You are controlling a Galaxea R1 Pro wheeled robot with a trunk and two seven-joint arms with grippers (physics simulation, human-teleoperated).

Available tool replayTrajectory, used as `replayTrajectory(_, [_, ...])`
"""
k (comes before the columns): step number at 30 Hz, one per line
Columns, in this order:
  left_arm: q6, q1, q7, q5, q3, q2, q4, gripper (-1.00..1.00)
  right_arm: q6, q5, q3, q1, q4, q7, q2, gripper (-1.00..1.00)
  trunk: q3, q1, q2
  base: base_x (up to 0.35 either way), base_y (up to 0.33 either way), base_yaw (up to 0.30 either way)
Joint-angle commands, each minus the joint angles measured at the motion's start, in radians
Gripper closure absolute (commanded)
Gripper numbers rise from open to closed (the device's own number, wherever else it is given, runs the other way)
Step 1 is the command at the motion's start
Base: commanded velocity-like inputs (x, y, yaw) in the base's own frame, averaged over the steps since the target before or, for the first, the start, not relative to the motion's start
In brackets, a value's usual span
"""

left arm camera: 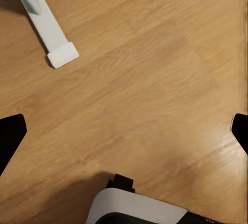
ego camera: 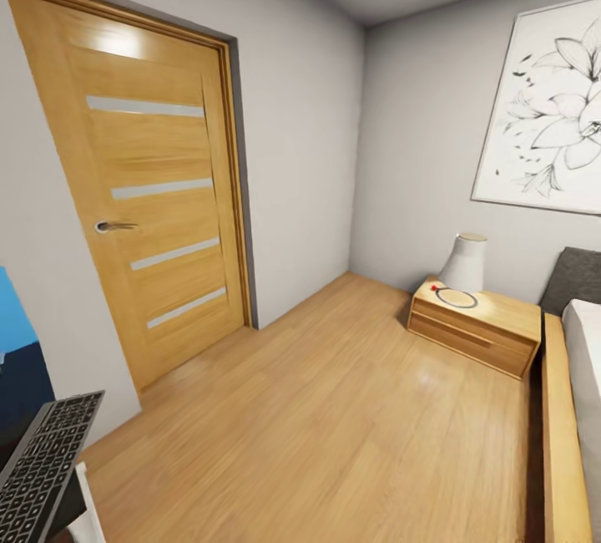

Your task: In the bedroom, organize the workspace by keeping the computer under the desk, ensuring the monitor is on the desk, placing the keyboard on the desk next to the monitor, placing the mouse on the desk next to the keyboard, moving the folder from the swivel chair onto the desk next to the mouse, stacking the notebook on top of the folder with the pen on top of the notebook, and positioning the swivel chair next to the desk.

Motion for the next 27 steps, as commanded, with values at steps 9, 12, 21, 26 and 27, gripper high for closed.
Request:
replayTrajectory(9, [-0.001, 0.000, 0.000, 0.010, 0.001, 0.000, -0.002, -1.00, -0.001, -0.002, 0.009, -0.001, -0.001, -0.009, -0.001, -1.00, 0.003, 0.001, -0.001, 0.290, 0.000, -0.181])
replayTrajectory(12, [-0.001, 0.000, 0.000, 0.010, 0.001, 0.000, -0.002, -1.00, -0.001, -0.002, 0.010, -0.001, -0.001, -0.009, 0.000, -1.00, 0.003, 0.001, -0.001, 0.323, 0.000, -0.044])
replayTrajectory(21, [-0.002, 0.000, 0.000, 0.011, 0.001, 0.000, -0.002, -1.00, -0.001, -0.002, 0.010, -0.001, -0.001, -0.009, 0.001, -1.00, 0.004, 0.001, -0.001, 0.328, 0.000, -0.010])
replayTrajectory(26, [-0.002, 0.000, 0.000, 0.011, 0.001, 0.000, -0.002, -1.00, -0.001, -0.003, 0.010, -0.001, -0.001, -0.009, 0.001, -1.00, 0.004, 0.001, -0.001, 0.329, 0.000, -0.001])
replayTrajectory(27, [-0.002, 0.000, 0.000, 0.011, 0.001, 0.000, -0.002, -1.00, -0.001, -0.003, 0.010, -0.001, -0.001, -0.009, 0.001, -1.00, 0.004, 0.001, -0.001, 0.329, 0.000, 0.000])
